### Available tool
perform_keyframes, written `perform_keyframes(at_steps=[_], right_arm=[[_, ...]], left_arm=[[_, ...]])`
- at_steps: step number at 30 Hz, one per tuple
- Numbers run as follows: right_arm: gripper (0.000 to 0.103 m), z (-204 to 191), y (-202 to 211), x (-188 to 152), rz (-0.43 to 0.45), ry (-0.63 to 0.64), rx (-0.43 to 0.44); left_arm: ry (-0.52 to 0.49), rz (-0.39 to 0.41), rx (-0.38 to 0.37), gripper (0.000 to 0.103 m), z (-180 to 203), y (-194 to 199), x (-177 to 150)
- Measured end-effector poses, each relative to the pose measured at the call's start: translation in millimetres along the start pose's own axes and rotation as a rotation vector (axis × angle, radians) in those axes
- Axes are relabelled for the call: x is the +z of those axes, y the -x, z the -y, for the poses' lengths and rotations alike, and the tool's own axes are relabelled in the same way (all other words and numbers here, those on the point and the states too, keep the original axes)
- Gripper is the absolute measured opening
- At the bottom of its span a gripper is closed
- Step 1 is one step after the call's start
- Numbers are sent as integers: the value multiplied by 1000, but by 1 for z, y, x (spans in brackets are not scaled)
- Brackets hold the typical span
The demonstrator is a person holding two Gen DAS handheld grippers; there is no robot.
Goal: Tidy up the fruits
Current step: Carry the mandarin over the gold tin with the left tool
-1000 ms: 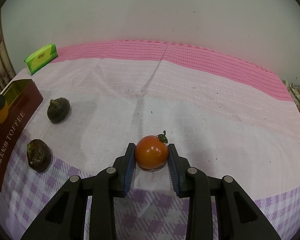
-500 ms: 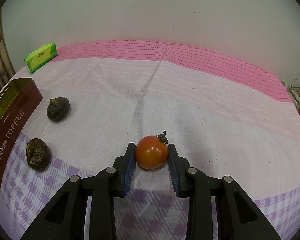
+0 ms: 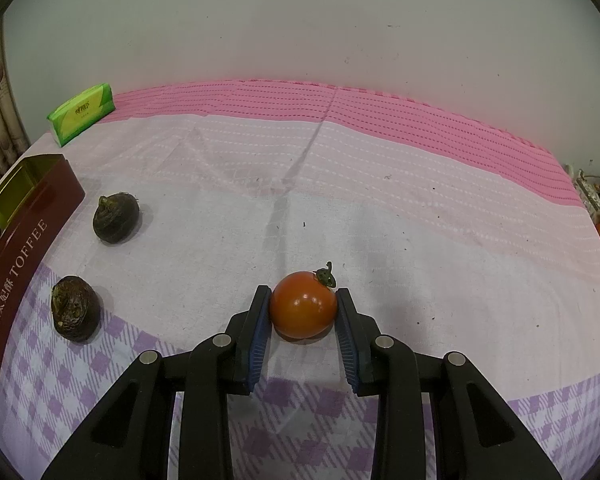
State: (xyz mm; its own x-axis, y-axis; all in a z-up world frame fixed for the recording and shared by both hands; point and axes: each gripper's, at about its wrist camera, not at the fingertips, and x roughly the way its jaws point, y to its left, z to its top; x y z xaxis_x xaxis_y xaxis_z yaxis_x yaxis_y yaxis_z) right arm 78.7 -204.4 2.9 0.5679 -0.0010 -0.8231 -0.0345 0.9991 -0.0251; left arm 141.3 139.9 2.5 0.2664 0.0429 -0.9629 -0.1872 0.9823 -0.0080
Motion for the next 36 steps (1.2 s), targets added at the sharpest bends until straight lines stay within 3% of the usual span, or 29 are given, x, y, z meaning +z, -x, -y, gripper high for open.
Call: perform_keyframes(at_steps=[25, 36], right_arm=[[33, 0, 0, 1, 1, 4, 0], [33, 1, -1, 1, 0, 4, 1]], left_arm=[[-36, -1, 28, 36, 2, -15, 3], [-46, 41, -27, 36, 0, 9, -7]])
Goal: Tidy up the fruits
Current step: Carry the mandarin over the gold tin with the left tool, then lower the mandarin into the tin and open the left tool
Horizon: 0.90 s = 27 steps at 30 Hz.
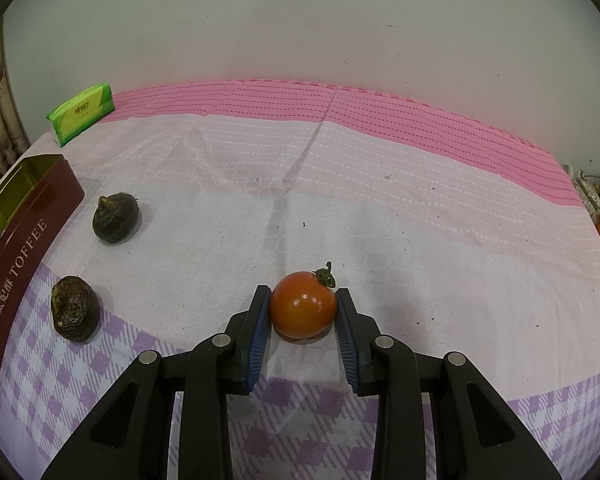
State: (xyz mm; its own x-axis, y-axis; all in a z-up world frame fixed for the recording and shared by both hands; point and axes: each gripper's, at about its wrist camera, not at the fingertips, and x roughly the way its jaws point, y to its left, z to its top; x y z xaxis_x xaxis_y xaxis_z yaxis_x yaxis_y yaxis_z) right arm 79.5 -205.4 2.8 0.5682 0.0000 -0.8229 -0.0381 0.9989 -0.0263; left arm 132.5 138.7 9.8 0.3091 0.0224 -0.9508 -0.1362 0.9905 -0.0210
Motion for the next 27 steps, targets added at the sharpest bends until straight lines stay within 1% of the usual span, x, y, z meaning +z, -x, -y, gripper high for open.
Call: perform_keyframes(at_steps=[2, 5, 11, 14, 20, 23, 25, 27], right_arm=[[33, 0, 0, 0, 0, -1, 2], [33, 0, 0, 0, 0, -3, 4], [33, 0, 1, 0, 0, -7, 8], [34, 0, 1, 0, 0, -7, 9], [34, 1, 1, 0, -1, -9, 11], [34, 2, 2, 0, -4, -13, 10], [35, 1, 2, 1, -13, -12, 6], [36, 2, 2, 2, -21, -21, 5]], left_arm=[[0, 29, -6, 36, -1, 10, -3], [-7, 75, 12, 38, -2, 24, -7], [-15, 142, 50, 44, -13, 44, -25], [-9, 158, 54, 45, -24, 51, -35], [38, 169, 68, 47, -45, 55, -52], [59, 170, 82, 50, -57, 54, -60], [67, 179, 94, 55, -63, 54, -64], [78, 187, 109, 56, -69, 54, -68]])
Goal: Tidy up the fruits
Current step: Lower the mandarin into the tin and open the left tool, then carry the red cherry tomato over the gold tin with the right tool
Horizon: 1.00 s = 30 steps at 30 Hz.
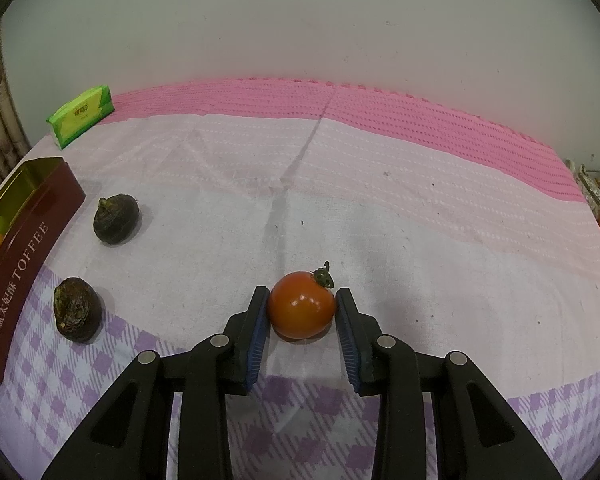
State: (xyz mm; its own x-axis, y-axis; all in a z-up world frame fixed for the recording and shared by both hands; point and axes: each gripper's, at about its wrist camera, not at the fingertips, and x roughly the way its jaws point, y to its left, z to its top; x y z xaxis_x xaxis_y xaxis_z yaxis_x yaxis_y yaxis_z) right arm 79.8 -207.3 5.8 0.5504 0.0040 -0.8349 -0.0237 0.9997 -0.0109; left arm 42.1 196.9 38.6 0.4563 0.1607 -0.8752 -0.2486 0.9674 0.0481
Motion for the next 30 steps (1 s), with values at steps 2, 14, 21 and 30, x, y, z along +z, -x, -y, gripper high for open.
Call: perform_keyframes(at_steps=[2, 14, 21, 30], right_arm=[[36, -1, 0, 0, -4, -1, -3], [36, -7, -2, 7, -47, -15, -53], [32, -19, 1, 14, -61, 1, -70], [32, -54, 32, 29, -5, 36, 17]], left_arm=[[15, 4, 8, 56, -6, -1, -3], [11, -5, -2, 64, -4, -4, -8], [36, -18, 3, 68, -9, -7, -8], [32, -30, 8, 70, -9, -10, -8]])
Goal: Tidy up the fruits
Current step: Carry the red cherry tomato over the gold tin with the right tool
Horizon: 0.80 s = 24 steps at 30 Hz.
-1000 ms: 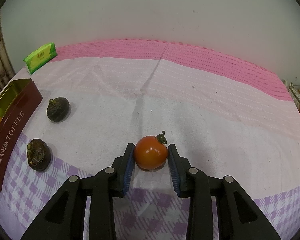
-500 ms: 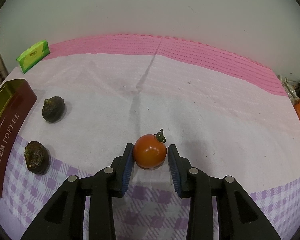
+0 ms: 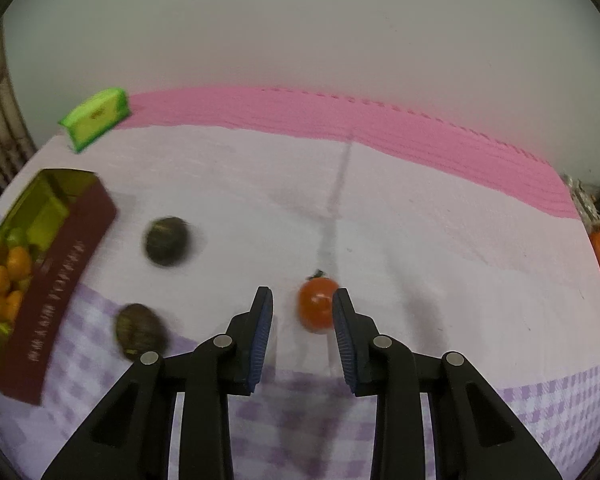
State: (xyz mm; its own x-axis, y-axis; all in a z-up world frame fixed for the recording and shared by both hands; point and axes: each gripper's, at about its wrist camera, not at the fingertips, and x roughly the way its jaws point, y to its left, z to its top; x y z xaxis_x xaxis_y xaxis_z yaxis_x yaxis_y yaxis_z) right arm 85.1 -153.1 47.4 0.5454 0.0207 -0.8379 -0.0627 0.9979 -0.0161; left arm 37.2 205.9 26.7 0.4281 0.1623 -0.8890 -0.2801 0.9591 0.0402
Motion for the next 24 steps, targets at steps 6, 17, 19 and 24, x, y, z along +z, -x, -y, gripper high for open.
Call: perform_keyframes(at_steps=[6, 17, 19, 24], right_arm=[[32, -45, 22, 10, 36, 52, 108], [32, -156, 48, 16, 48, 247, 303], [32, -172, 49, 12, 41, 279, 328], [32, -203, 42, 5, 19, 345, 340]], left_arm=[[35, 5, 20, 72, -8, 0, 3], [118, -11, 33, 76, -27, -1, 6], [132, -12, 41, 76, -31, -1, 6], [168, -17, 53, 76, -39, -2, 8]])
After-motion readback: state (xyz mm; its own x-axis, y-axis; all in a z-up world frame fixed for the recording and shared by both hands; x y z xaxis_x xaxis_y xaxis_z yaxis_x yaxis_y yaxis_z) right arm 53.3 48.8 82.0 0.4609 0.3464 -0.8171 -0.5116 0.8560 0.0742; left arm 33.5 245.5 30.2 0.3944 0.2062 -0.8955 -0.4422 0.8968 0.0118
